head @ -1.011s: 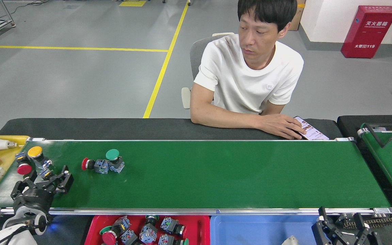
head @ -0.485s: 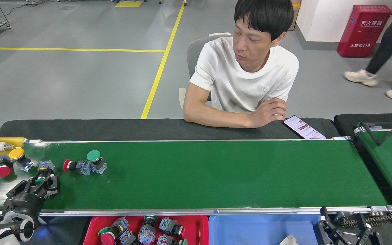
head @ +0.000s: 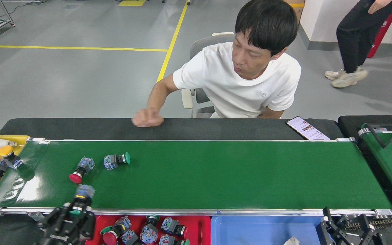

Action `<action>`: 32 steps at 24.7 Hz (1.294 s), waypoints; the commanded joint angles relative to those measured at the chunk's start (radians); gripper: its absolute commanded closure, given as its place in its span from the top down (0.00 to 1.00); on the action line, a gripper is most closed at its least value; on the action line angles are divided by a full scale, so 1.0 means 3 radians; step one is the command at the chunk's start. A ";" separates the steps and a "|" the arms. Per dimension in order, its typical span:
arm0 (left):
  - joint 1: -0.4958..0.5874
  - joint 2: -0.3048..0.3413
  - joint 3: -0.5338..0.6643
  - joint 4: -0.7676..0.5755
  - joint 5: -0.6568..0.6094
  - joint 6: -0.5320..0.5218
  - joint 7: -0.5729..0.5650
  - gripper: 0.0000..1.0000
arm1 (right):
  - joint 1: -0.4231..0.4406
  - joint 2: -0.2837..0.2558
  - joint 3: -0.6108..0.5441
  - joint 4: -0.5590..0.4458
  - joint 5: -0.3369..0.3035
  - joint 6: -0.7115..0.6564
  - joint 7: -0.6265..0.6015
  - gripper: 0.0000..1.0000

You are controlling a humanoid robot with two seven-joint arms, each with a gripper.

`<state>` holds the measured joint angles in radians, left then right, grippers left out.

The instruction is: Pick switch part from conveyor to tray

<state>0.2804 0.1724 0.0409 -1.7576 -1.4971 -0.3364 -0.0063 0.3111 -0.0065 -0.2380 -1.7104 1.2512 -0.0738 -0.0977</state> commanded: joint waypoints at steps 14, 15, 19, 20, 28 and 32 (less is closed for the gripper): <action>0.0103 0.0034 -0.0535 -0.0063 -0.0322 -0.0055 0.0154 1.00 | 0.0027 -0.0035 -0.0050 -0.0031 -0.0009 -0.0015 -0.0027 1.00; 0.0103 0.0023 -0.0479 -0.0063 -0.0307 -0.0055 0.0154 1.00 | 0.0027 -0.0035 -0.0050 -0.0026 -0.0009 -0.0015 -0.0027 1.00; 0.0114 -0.0155 0.0063 -0.0057 0.0046 -0.0055 0.0118 1.00 | 0.0027 -0.0035 -0.0050 -0.0031 -0.0004 -0.0015 -0.0027 1.00; 0.0109 -0.0150 0.0211 -0.0052 0.0199 -0.0050 0.0103 1.00 | 0.0027 -0.0035 -0.0050 -0.0031 -0.0004 -0.0015 -0.0027 1.00; -0.0270 -0.0110 0.1004 0.0413 0.0665 -0.0029 -0.0219 1.00 | 0.0027 -0.0035 -0.0050 -0.0031 -0.0004 -0.0015 -0.0027 1.00; -0.0515 -0.0074 0.0994 0.0561 0.0593 0.0073 -0.0240 1.00 | 0.0001 -0.0045 -0.0030 -0.0005 -0.0004 -0.0040 -0.0017 1.00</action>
<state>0.1434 0.1390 0.3346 -1.5920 -1.3133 -0.3317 -0.0760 0.3189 -0.0087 -0.2471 -1.7062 1.2513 -0.0772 -0.0993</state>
